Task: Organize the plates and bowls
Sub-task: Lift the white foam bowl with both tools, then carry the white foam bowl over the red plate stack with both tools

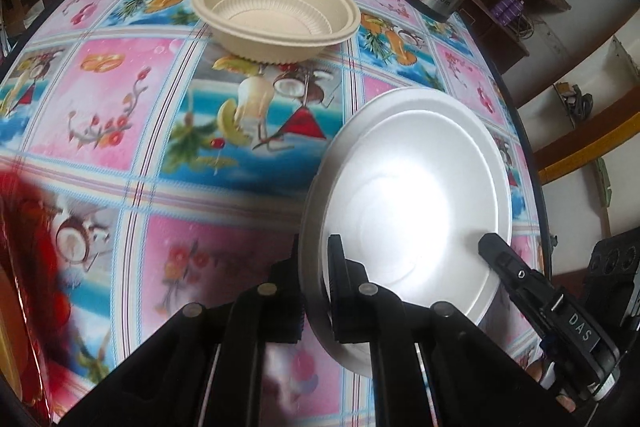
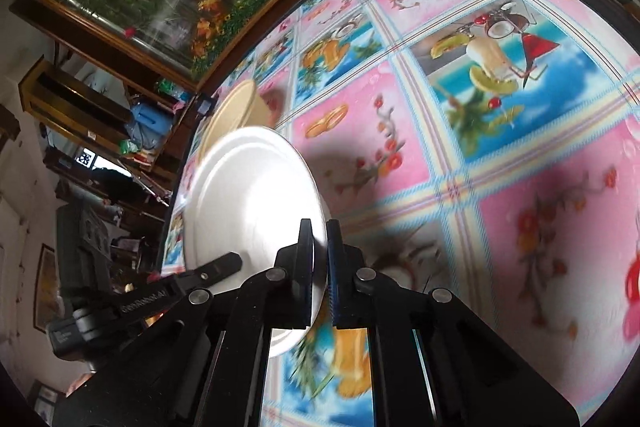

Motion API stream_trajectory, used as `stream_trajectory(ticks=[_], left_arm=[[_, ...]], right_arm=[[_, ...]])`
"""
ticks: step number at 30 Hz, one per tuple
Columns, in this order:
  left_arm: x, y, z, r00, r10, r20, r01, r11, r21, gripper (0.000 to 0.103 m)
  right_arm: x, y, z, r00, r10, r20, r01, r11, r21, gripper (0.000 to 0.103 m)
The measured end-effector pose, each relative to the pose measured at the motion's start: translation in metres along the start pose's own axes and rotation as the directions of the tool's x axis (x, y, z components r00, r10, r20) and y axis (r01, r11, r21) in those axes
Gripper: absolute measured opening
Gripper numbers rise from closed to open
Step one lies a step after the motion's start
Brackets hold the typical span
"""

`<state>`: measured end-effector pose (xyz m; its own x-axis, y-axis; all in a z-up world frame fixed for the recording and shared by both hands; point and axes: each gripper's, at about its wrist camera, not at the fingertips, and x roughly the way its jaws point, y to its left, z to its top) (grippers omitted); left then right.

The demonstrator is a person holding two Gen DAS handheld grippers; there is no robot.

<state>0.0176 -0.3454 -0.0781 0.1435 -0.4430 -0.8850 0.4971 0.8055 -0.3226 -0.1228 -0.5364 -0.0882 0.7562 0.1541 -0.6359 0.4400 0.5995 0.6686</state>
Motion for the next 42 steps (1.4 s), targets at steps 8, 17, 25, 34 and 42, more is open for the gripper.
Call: stream_trajectory(ticks=[8,17,25,34,42], left_arm=[[-0.031,0.012,-0.030,0.999,0.008,0.037,-0.010,0.999,0.032,0.008],[-0.053,0.021,-0.057,0.997,0.007,0.074,-0.013,0.997,0.074,0.009],[-0.081,0.041,-0.065,0.992,0.006,0.129,-0.014,0.998,0.062,0.009],[-0.135,0.084,-0.073,0.969,0.045,0.245,-0.047,0.999,0.002,0.010],[-0.177,0.135,-0.082,0.938,0.141,0.318,-0.116,0.988,-0.099,0.010]], right_arm=[[-0.013,0.021,-0.026,0.999,0.021,-0.034,-0.022,0.999,-0.029,0.005],[-0.027,0.038,-0.050,0.999,0.019,-0.043,-0.022,0.998,-0.067,0.005],[-0.025,0.071,-0.057,0.998,0.032,-0.055,-0.039,0.992,-0.119,0.005],[-0.014,0.137,-0.066,0.993,0.098,-0.073,-0.111,0.970,-0.215,0.005],[0.022,0.202,-0.079,0.977,0.157,-0.148,-0.196,0.933,-0.302,0.006]])
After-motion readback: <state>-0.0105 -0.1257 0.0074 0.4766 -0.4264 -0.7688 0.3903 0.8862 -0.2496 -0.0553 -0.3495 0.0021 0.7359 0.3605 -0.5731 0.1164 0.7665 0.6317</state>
